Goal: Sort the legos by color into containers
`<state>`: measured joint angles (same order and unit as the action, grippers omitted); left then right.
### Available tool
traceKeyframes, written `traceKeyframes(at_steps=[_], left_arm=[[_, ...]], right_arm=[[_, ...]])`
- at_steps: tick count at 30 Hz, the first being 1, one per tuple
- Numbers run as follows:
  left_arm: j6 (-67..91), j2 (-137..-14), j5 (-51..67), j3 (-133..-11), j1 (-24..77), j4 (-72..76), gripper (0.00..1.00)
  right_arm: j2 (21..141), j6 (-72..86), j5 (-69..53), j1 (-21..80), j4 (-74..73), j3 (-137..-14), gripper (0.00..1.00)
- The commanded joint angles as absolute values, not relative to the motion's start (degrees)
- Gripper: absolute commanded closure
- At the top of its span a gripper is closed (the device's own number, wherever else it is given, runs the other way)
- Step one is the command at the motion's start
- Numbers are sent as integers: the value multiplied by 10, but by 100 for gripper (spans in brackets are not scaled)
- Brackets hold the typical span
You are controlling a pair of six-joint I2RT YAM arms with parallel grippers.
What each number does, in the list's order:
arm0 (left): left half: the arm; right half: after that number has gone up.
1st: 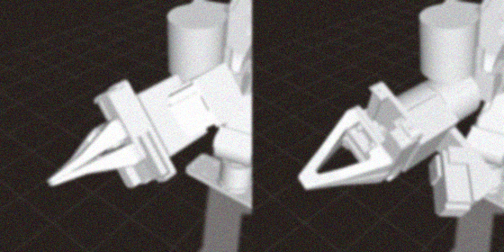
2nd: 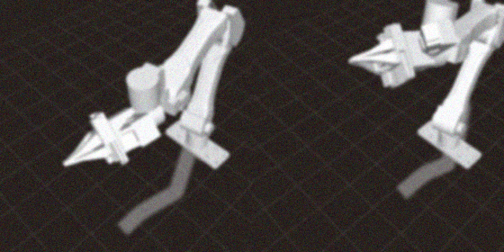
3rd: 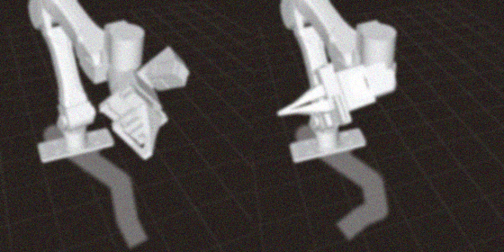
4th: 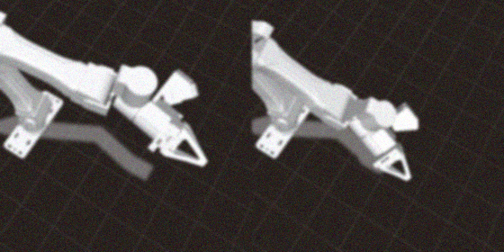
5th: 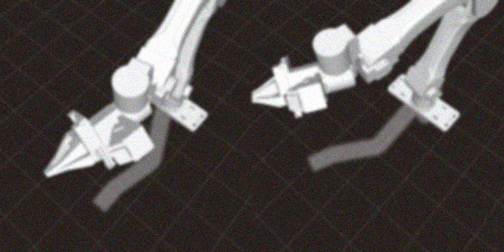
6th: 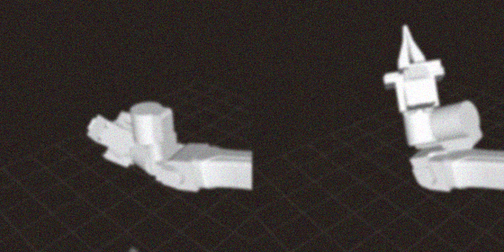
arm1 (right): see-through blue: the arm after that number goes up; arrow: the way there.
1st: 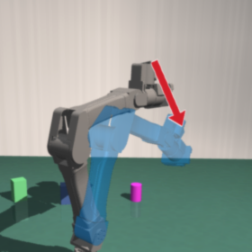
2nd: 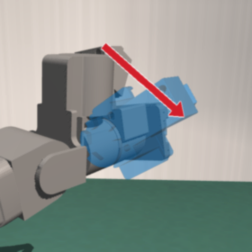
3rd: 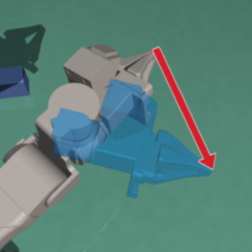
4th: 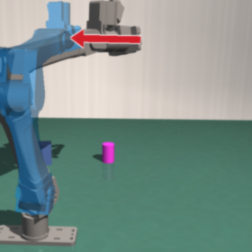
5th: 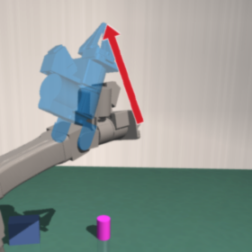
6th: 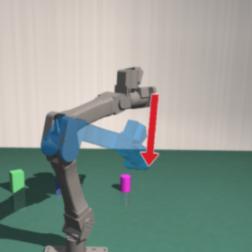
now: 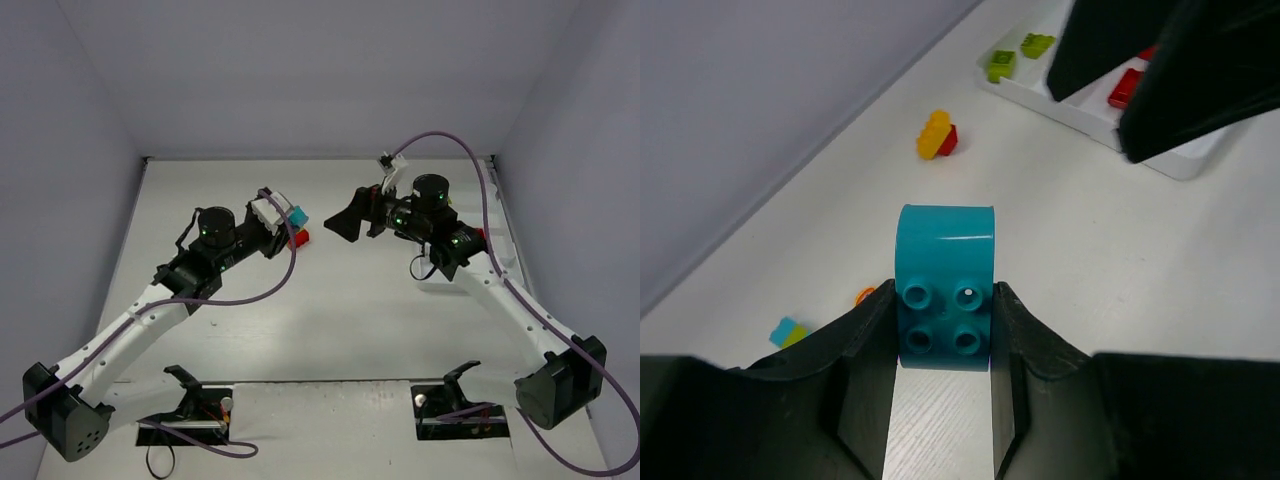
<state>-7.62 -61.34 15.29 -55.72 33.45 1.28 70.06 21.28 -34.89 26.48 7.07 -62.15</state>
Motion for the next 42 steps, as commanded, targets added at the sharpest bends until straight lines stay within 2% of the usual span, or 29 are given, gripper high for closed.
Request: traceKeyframes(at_steps=[1, 12, 17, 20, 22, 23, 24, 25, 26, 27, 28, 30, 33, 39, 42], left_arm=[[-157, -592, 219, -573, 359, 33, 100], [-201, -590, 230, -602, 413, 1, 99], [-202, -590, 223, -599, 421, 6, 98], [-201, -594, 225, -599, 424, 10, 98], [-201, -597, 227, -601, 425, 10, 98], [-200, -601, 228, -602, 426, 9, 96], [-198, -603, 229, -603, 426, 9, 90], [-193, -606, 227, -603, 426, 9, 73], [-190, -606, 215, -603, 427, 9, 66], [-180, -608, 208, -603, 427, 9, 58], [-174, -612, 189, -605, 427, 6, 43], [-150, -617, 166, -608, 427, 4, 29], [-113, -621, 105, -608, 426, 1, 24], [-46, -648, -16, -633, 421, -74, 21], [-7, -670, -62, -667, 404, -128, 21]], right_arm=[[710, 236, -379, 289, 110, -659, 11], [738, 248, -376, 344, 131, -667, 11], [746, 253, -374, 355, 135, -664, 20], [752, 256, -377, 359, 138, -659, 32], [753, 257, -377, 360, 141, -656, 54], [752, 257, -374, 359, 142, -654, 62], [750, 255, -367, 360, 142, -651, 80], [749, 251, -360, 359, 141, -650, 89], [746, 248, -346, 359, 140, -644, 99], [743, 244, -338, 359, 135, -642, 100], [741, 231, -327, 356, 131, -640, 100], [737, 216, -277, 351, 106, -633, 100], [730, 193, -189, 328, 80, -611, 100], [730, 157, -69, 219, 16, -583, 100], [737, 137, 56, 196, -38, -581, 100]])
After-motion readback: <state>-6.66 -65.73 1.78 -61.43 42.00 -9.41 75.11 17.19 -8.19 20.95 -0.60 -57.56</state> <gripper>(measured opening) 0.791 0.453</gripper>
